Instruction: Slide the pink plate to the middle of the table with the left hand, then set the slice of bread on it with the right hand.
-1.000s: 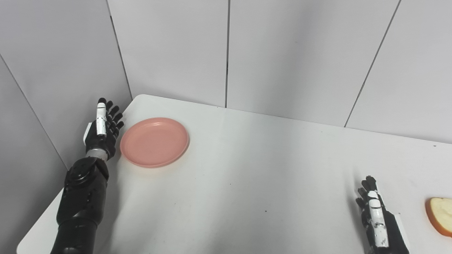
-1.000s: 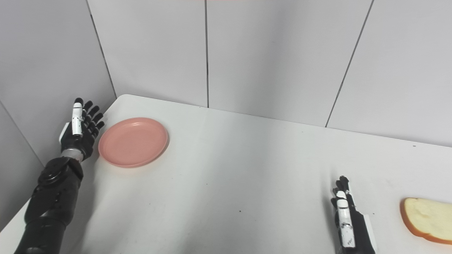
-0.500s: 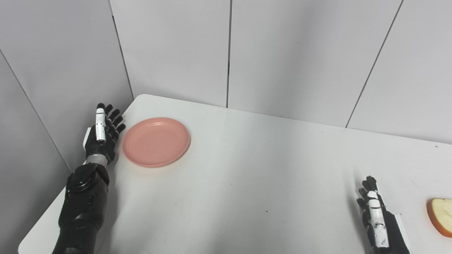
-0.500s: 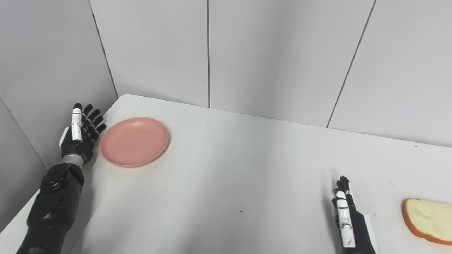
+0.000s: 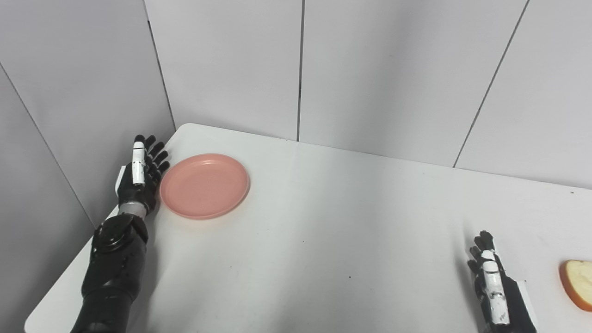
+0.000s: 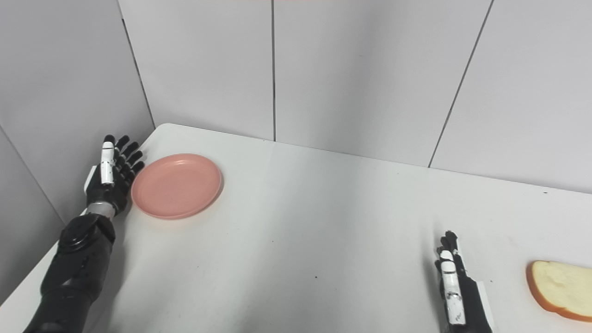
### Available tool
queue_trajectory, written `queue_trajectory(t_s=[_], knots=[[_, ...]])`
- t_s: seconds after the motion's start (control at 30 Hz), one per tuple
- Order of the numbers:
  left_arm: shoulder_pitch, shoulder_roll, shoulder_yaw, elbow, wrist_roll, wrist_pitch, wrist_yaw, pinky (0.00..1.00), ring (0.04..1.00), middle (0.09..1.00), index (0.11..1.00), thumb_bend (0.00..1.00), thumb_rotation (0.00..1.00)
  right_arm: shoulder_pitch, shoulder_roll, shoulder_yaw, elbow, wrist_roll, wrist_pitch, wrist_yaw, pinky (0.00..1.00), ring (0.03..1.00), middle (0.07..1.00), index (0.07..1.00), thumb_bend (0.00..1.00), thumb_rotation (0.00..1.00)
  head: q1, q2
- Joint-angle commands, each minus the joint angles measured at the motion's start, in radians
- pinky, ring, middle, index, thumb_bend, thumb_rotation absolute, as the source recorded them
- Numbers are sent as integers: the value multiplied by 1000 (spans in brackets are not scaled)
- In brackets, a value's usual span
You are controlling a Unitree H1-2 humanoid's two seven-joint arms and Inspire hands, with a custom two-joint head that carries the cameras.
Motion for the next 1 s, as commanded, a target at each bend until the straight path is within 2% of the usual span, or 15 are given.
queue_trajectory(t_s=[0.0,0.23,0.37,0.4,0.5,0.67,0.8,0.97], knots=[[-37,-6,-15,16,9,0,-11,906,914,905,894,573,1000,-13,3,-1,-35,8,-7,4,1000,1000,1000,1000,19,1000,-3,1],[-56,-38,-47,40,6,-3,-29,914,925,920,910,586,1000,-10,3,10,-45,-21,-10,-1,1000,1000,1000,1000,13,1000,-18,0],[-51,-56,-73,14,-6,25,-72,963,965,963,957,561,1000,-8,7,10,-51,-3,3,6,1000,1000,1000,1000,18,1000,-29,1],[-49,-60,-84,4,6,30,-64,980,977,978,973,553,1000,-7,8,12,-56,-9,9,2,1000,1000,1000,1000,20,1000,-36,1],[-50,-69,-105,2,33,27,-54,963,960,953,946,572,1000,-5,12,17,-61,-20,17,-4,1000,1000,1000,1000,16,1000,-44,-1],[-54,-77,-143,4,57,27,-79,945,951,947,931,581,1000,-3,22,19,-54,-20,7,-7,1000,1000,1000,1000,7,1000,-68,-3],[-48,-94,-165,-15,66,25,-81,943,946,945,930,578,1000,-3,32,22,-64,-18,33,-10,1000,1000,1000,1000,5,1000,-96,-3],[-53,-118,-186,-21,62,32,-96,931,938,934,918,596,1000,0,32,34,-54,-44,12,-14,1000,1000,1000,1000,8,1000,-135,-1]])
